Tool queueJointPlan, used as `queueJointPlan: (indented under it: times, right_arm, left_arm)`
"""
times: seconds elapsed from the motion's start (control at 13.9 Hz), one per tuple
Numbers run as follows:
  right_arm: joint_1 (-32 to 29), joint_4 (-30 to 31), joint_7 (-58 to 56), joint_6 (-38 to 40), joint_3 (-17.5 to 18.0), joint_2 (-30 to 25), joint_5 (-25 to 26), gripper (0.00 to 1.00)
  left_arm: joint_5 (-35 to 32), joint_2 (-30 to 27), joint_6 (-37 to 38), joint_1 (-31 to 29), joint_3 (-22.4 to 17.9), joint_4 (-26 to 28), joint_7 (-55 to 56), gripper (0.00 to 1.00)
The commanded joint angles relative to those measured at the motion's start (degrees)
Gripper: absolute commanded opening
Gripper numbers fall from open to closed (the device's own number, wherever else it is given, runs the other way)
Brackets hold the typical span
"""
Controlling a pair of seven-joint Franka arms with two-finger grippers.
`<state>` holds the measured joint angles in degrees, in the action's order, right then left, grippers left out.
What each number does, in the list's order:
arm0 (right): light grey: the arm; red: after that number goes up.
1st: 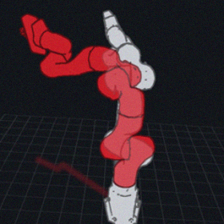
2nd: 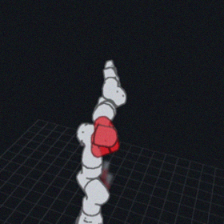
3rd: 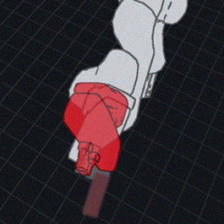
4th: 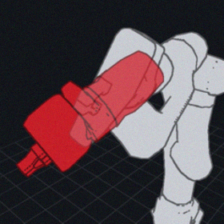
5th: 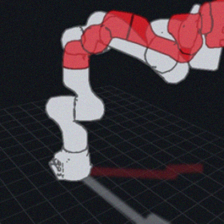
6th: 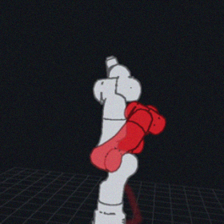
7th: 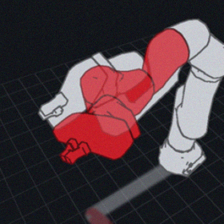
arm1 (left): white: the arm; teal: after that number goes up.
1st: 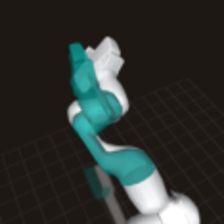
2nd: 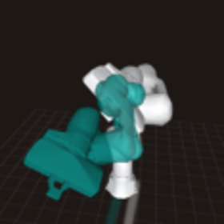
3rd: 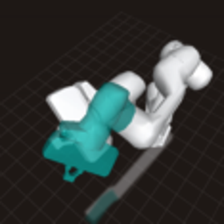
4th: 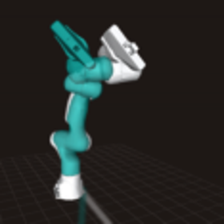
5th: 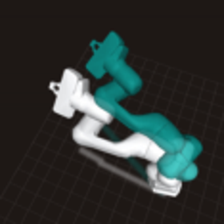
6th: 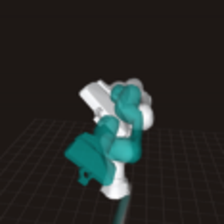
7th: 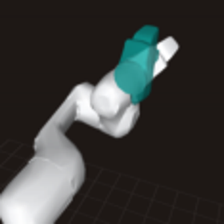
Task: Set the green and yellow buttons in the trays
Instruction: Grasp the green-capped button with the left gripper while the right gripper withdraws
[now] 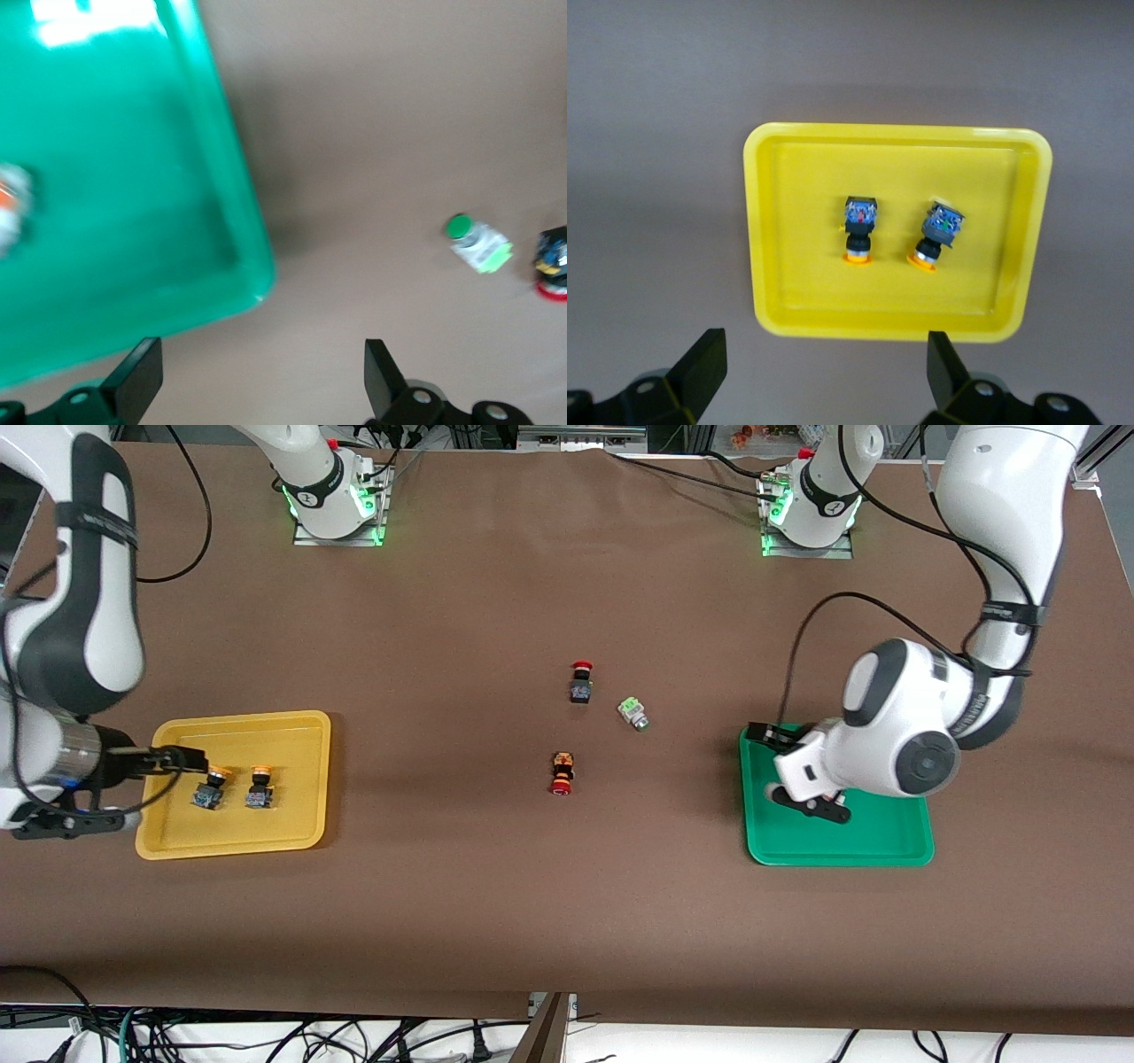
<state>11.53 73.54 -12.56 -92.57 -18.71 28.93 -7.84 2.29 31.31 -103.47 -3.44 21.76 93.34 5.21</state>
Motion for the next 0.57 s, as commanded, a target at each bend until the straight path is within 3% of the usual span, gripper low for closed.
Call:
queueJointPlan:
  times: [0.0, 0.14, 0.29, 0.5]
  right_arm:
    - [-0.1, -2.6, -0.7, 6.2, 0.7, -4.3, 0.5, 1.0]
    - [-0.1, -1.0, -0.5, 6.9, 2.5, -9.4, 0.9, 1.0]
    - [-1.8, 4.0, -0.5, 8.0, 6.6, -14.7, 4.1, 1.0]
    - [-4.8, 9.2, -0.7, 8.2, 10.4, -20.5, 6.1, 1.0]
  left_arm:
    - [0.5, -3.6, -6.8, 0.2, 3.6, 9.6, 13.0, 1.0]
    - [0.5, -1.2, -11.5, 4.6, 3.6, 11.1, 26.0, 1.0]
    - [0.2, 3.1, -19.0, 10.0, 3.6, 11.2, 41.6, 1.0]
    - [-0.9, 5.4, -25.7, 16.5, 3.0, 13.3, 53.0, 1.0]
